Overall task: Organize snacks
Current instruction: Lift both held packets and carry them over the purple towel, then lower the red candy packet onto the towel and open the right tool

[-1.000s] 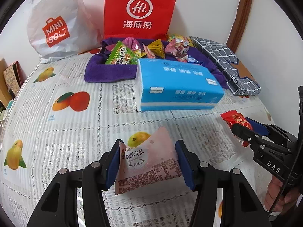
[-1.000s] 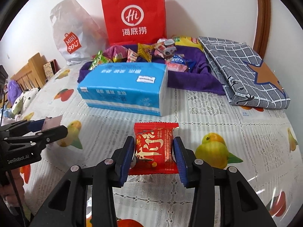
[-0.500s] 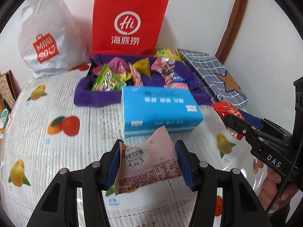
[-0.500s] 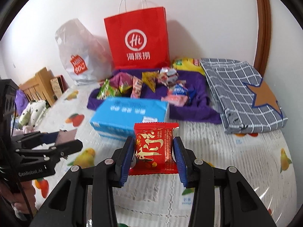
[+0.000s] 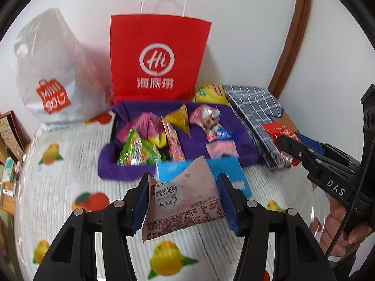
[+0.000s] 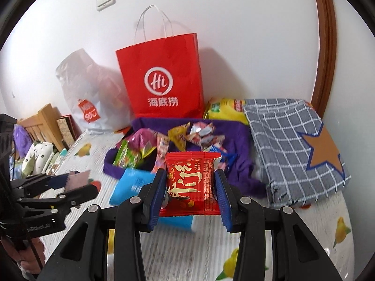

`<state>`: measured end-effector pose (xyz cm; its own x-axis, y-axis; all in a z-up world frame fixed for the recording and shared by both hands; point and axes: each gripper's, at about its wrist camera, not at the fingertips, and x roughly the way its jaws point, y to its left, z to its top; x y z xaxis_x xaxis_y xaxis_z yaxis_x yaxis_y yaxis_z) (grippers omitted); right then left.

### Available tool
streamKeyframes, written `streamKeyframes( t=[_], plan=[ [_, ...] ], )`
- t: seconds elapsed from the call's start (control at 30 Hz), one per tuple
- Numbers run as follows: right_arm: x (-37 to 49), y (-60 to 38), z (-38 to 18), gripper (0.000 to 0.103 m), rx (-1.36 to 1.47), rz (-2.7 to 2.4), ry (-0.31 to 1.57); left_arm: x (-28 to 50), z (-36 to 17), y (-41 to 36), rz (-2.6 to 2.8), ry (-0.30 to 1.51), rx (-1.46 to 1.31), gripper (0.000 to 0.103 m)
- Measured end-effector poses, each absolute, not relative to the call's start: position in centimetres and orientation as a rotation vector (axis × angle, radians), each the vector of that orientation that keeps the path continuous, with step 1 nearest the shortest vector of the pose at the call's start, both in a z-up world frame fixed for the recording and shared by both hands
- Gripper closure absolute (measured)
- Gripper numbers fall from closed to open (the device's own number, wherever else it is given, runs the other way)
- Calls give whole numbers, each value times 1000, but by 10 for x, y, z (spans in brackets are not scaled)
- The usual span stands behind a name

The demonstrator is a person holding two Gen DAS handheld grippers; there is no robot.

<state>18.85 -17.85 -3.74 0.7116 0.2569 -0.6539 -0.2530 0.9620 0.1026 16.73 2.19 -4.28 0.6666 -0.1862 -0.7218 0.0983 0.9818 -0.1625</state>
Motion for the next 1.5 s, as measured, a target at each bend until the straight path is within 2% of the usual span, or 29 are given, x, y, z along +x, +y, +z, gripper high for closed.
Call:
streamKeyframes(
  t=[0.93, 1.33, 1.5],
  plan=[
    [293, -157, -12, 61, 18, 271, 651, 266, -12, 49, -141, 768, -144, 50],
    [323, -162, -28, 61, 21, 243, 682, 310, -18, 47, -183, 779, -184, 50],
    [330, -159, -39, 61, -29, 232, 690, 323, -36, 46, -165, 825, -159, 50]
  ],
)
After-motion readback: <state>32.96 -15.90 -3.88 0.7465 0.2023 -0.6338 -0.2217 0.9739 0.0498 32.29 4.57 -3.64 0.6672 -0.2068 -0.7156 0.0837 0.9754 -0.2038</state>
